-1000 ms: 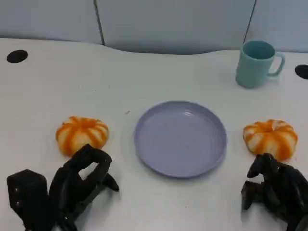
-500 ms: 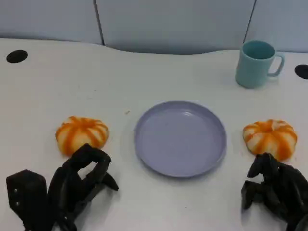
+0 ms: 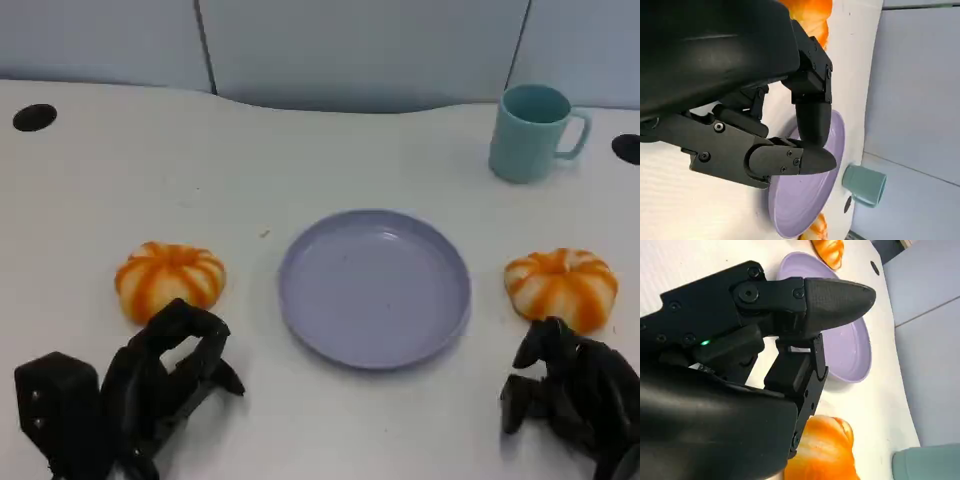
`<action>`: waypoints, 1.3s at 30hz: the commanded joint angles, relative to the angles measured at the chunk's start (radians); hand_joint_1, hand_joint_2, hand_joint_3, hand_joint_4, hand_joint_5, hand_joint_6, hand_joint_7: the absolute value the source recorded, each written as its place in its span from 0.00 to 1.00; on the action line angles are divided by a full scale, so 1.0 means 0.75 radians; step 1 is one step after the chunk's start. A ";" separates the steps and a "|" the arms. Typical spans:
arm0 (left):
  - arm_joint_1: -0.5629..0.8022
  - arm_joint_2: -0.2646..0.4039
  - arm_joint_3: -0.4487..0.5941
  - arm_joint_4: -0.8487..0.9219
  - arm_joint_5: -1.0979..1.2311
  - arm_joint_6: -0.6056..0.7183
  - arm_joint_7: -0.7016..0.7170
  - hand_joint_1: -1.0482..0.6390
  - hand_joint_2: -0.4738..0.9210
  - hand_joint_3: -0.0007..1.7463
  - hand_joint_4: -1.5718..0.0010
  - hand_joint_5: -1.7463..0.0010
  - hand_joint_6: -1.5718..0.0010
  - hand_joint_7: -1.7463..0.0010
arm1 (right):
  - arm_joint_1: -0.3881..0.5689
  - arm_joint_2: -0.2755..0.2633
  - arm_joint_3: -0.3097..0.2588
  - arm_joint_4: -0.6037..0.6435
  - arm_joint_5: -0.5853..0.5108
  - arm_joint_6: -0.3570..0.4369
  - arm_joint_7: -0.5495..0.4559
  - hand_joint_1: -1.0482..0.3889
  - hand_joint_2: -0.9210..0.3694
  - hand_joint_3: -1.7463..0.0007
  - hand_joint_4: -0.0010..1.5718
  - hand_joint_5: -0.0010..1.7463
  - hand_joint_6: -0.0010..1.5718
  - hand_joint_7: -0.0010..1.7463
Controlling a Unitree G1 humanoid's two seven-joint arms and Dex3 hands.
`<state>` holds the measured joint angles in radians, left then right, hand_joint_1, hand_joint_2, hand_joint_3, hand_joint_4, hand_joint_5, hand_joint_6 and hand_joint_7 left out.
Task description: Grasp the bread from the table and place it into the plate.
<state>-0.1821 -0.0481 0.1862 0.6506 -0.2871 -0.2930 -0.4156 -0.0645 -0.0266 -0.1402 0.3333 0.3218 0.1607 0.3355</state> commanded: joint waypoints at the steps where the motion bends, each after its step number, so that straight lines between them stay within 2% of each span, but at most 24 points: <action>1: -0.018 0.032 0.011 0.022 0.003 -0.060 -0.011 0.24 1.00 0.23 0.57 0.04 0.67 0.18 | 0.017 -0.007 -0.006 0.027 -0.002 0.006 0.002 0.42 0.00 0.72 0.79 0.81 0.70 0.76; 2: -0.033 0.046 0.011 0.035 0.016 -0.129 -0.024 0.24 1.00 0.23 0.57 0.04 0.67 0.18 | 0.014 -0.004 -0.005 0.033 -0.003 0.003 0.001 0.42 0.00 0.72 0.79 0.81 0.70 0.76; 5: -0.084 0.110 -0.011 0.130 0.141 -0.427 0.003 0.24 1.00 0.18 0.63 0.15 0.67 0.35 | 0.008 0.004 -0.003 0.035 0.002 0.014 -0.004 0.42 0.00 0.72 0.79 0.80 0.70 0.76; 7: -0.125 0.171 -0.040 0.227 0.287 -0.634 0.090 0.28 1.00 0.19 0.66 0.30 0.68 0.59 | 0.008 0.007 -0.003 0.034 0.003 0.013 -0.004 0.42 0.00 0.72 0.78 0.81 0.70 0.77; 9: -0.162 0.224 -0.064 0.301 0.420 -0.745 0.208 0.29 1.00 0.18 0.68 0.49 0.67 0.81 | 0.008 0.010 0.001 0.032 -0.002 0.012 -0.010 0.42 0.00 0.72 0.77 0.82 0.69 0.78; 10: -0.180 0.259 -0.084 0.323 0.512 -0.780 0.297 0.29 1.00 0.18 0.68 0.53 0.66 0.86 | 0.008 0.010 0.003 0.032 -0.006 0.009 -0.010 0.42 0.00 0.72 0.77 0.82 0.69 0.78; 13: -0.208 0.382 -0.168 0.298 0.870 -0.805 0.645 0.28 1.00 0.16 0.84 0.64 0.72 0.94 | 0.005 0.010 0.005 0.040 -0.009 -0.001 -0.006 0.42 0.00 0.72 0.77 0.82 0.68 0.78; 16: -0.225 0.466 -0.250 0.263 1.115 -0.774 0.912 0.27 1.00 0.14 0.91 0.68 0.75 0.97 | 0.001 0.011 0.003 0.047 -0.009 -0.005 -0.009 0.41 0.00 0.73 0.77 0.81 0.69 0.78; 18: -0.231 0.544 -0.325 0.189 1.320 -0.676 1.103 0.26 1.00 0.13 0.93 0.72 0.77 0.99 | -0.005 0.012 0.002 0.057 -0.012 -0.010 -0.011 0.41 0.00 0.73 0.77 0.81 0.69 0.77; 22: -0.244 0.629 -0.428 0.079 1.521 -0.484 1.264 0.23 1.00 0.08 0.95 0.77 0.78 1.00 | -0.005 0.014 0.006 0.054 -0.014 -0.014 -0.009 0.42 0.00 0.72 0.78 0.81 0.69 0.77; 24: -0.245 0.652 -0.469 0.026 1.564 -0.375 1.247 0.22 1.00 0.06 0.97 0.80 0.81 1.00 | -0.005 0.012 0.007 0.052 -0.016 -0.012 -0.008 0.42 0.00 0.72 0.78 0.81 0.69 0.78; 27: -0.250 0.676 -0.521 -0.092 1.608 -0.151 1.077 0.20 1.00 0.04 1.00 0.89 0.89 1.00 | -0.001 0.016 0.011 0.052 -0.022 -0.025 -0.009 0.42 0.00 0.72 0.78 0.81 0.69 0.77; 29: -0.263 0.682 -0.554 -0.124 1.618 -0.060 1.010 0.19 1.00 0.03 1.00 0.91 0.90 1.00 | 0.001 0.018 0.011 0.051 -0.023 -0.025 -0.009 0.43 0.00 0.71 0.77 0.81 0.69 0.77; 33: -0.330 0.691 -0.633 -0.092 1.632 0.046 0.897 0.19 0.99 0.01 1.00 0.98 0.95 1.00 | 0.005 0.022 0.010 0.047 -0.022 -0.021 -0.014 0.43 0.00 0.71 0.77 0.81 0.68 0.78; 36: -0.347 0.701 -0.666 -0.089 1.619 0.080 0.866 0.19 0.99 0.01 1.00 1.00 0.97 1.00 | 0.005 0.023 0.010 0.046 -0.020 -0.020 -0.013 0.43 0.00 0.71 0.77 0.81 0.68 0.78; 39: -0.453 0.673 -0.728 0.044 1.600 0.102 0.761 0.20 0.97 0.00 1.00 1.00 0.98 1.00 | 0.006 0.024 0.005 0.037 -0.005 0.003 -0.007 0.42 0.00 0.73 0.78 0.81 0.70 0.78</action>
<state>-0.4643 0.4458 -0.3319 0.6233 0.9239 -0.2358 0.2075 -0.0785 -0.0071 -0.1329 0.3550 0.3108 0.1303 0.3341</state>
